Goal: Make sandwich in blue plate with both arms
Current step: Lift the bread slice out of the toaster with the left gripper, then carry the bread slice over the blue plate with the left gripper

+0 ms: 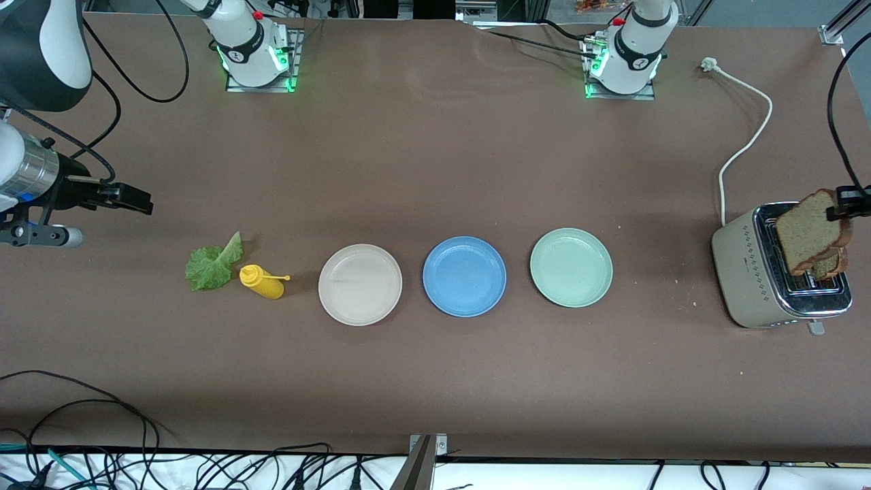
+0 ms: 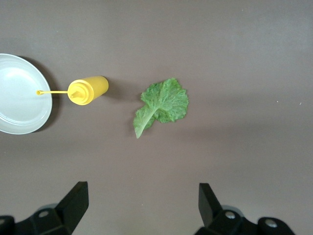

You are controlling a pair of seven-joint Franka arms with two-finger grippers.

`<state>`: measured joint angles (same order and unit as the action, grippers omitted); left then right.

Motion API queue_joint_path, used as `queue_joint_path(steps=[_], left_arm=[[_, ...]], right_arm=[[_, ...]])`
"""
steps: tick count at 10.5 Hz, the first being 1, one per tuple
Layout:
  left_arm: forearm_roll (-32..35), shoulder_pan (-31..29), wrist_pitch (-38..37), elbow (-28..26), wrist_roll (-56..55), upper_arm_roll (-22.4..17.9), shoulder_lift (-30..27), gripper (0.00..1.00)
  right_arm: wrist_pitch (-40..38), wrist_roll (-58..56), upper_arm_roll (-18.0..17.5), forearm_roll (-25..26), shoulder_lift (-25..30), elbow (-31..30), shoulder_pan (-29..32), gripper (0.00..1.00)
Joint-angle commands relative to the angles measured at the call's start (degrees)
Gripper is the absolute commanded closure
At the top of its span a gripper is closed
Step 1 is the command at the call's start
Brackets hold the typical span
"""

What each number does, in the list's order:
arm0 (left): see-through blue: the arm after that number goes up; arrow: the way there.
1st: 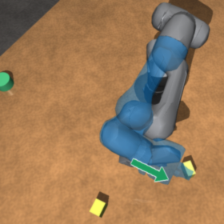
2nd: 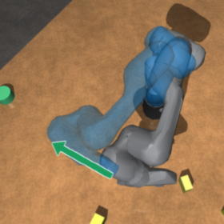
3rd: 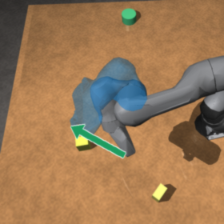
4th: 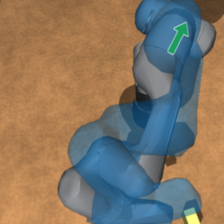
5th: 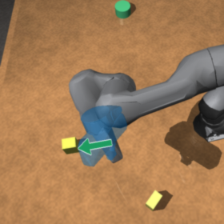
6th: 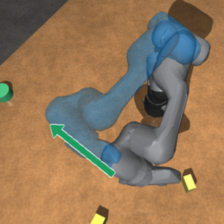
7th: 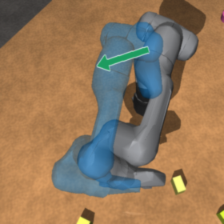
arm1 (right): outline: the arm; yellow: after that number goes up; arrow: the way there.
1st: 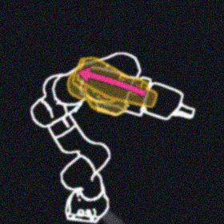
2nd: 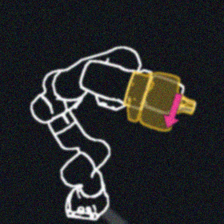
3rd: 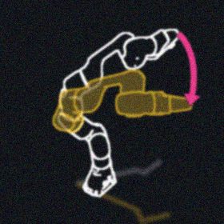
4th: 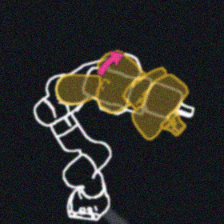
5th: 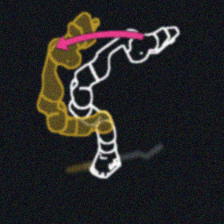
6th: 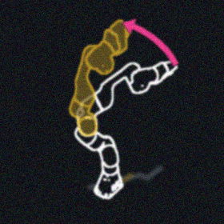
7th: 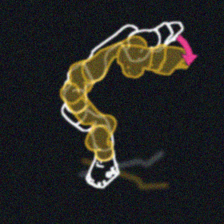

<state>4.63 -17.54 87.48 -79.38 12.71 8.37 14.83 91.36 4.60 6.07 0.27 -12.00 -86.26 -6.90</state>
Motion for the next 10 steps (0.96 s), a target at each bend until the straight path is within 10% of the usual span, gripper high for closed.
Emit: queue_joint_path(steps=[1,10], left_arm=[[-0.05,4.68,-0.30,-0.33,-7.32,2.09,0.55,1.00],[-22.62,22.26,15.32,-2.97,-27.12,1.74,10.03,1.00]], right_arm=[[-0.21,-0.03,0.00,-0.27,0.04,0.48,-0.05,0.00],[0.05,0.06,0.00,-0.36,-0.04,0.57,-0.05,0.00]])
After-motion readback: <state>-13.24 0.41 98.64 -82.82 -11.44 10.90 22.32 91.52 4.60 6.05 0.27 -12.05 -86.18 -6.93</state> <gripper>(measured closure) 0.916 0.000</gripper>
